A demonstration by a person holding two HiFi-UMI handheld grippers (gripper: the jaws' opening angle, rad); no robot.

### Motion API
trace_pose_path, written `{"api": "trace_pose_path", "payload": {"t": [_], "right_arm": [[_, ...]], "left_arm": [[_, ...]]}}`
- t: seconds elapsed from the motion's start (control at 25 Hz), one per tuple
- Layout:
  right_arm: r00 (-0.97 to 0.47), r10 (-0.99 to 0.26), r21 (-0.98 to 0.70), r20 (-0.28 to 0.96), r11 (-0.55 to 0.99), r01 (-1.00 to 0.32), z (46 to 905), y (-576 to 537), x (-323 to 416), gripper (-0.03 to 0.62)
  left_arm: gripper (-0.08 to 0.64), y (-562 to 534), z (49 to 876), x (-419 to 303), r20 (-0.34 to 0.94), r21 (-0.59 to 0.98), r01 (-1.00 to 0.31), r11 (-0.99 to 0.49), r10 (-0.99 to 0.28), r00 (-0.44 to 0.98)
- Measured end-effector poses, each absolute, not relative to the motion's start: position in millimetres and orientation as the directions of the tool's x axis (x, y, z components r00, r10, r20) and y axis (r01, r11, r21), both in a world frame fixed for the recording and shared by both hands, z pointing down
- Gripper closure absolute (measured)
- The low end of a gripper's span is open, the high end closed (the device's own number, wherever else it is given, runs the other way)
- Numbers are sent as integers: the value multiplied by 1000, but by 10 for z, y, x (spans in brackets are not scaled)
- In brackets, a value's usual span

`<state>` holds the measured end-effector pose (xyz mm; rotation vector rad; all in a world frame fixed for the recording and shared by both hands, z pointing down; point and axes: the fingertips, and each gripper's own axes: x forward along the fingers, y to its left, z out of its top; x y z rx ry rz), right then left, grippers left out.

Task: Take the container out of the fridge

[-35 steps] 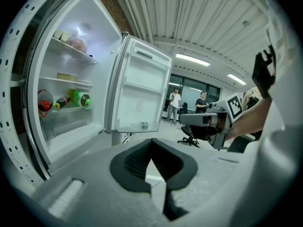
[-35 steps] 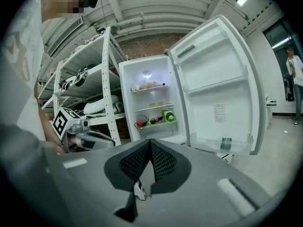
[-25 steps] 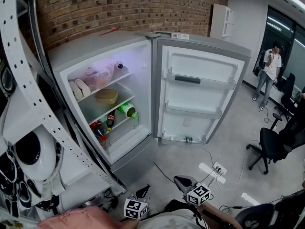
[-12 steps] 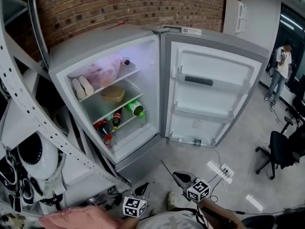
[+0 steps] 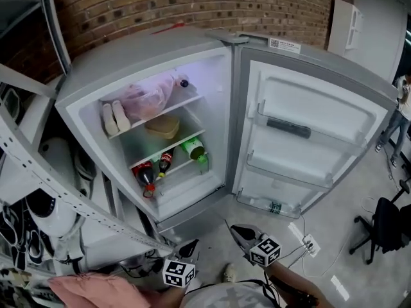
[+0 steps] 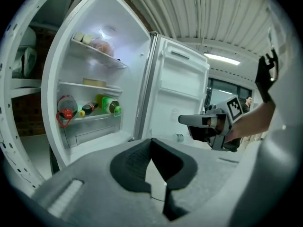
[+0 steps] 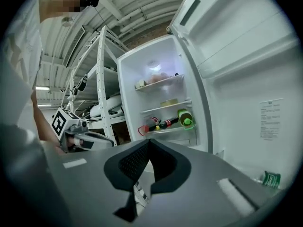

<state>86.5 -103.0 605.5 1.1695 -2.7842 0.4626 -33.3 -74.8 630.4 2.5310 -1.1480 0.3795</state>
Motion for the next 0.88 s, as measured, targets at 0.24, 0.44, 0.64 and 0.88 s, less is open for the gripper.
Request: {"api": "trace_pose_path", "payload": {"t": [0.24,0.44,0.64,0.88], "right_arm": [[-765,-621,-236,168,729,-643,5967,-1464,782,584],[-811,-567,-218,147,781,-586,5895,-1742,634,584],[-845,-517,-197,136,822,-535,5822,-1964,435,584],[-859,-498,-180,120,840,-513,5690,-2284,198,584]], "left_arm": [[557,-1085,6216,-287,370,181,-809,-559,-723,583],[557,-1334,6095,-330,353,170,-846,-506,-770,532],[557,-1592,5933,-394,324,177,-866,-468,-803,500],[557,-1887,5789,-460,310,162,-871,-463,-814,490]]}}
